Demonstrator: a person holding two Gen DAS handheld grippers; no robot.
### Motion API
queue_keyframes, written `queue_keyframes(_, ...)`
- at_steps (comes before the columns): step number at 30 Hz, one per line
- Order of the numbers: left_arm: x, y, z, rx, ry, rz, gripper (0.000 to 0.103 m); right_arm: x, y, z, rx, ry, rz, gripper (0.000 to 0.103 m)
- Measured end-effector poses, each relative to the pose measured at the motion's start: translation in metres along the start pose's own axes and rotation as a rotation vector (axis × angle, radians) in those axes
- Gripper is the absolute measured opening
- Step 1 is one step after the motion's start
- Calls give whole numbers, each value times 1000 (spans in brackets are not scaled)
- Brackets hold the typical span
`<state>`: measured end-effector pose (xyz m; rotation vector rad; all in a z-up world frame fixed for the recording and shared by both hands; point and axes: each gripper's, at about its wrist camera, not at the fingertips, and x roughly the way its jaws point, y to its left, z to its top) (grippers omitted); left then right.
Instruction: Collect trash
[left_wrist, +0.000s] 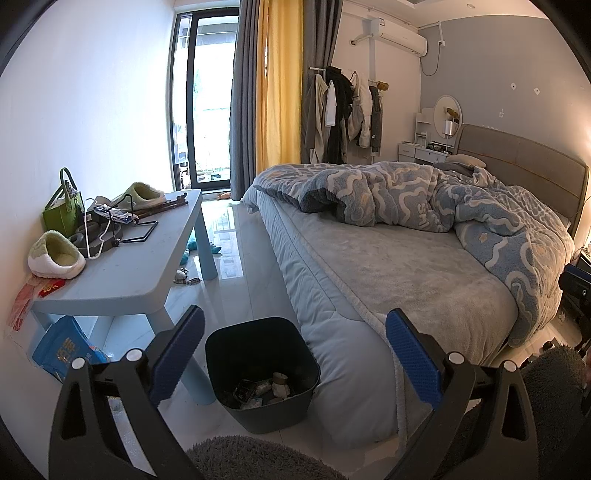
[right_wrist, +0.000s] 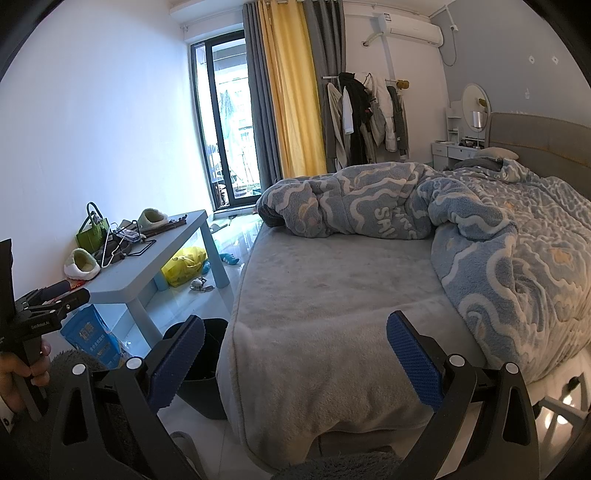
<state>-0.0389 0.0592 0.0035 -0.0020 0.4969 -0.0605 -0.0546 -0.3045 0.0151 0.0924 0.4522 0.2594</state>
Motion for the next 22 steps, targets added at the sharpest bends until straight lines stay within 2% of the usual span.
queue_keyframes(22, 1, 1, 0, 3, 7, 3, 100, 0, 0, 1, -2, 1, 0, 100)
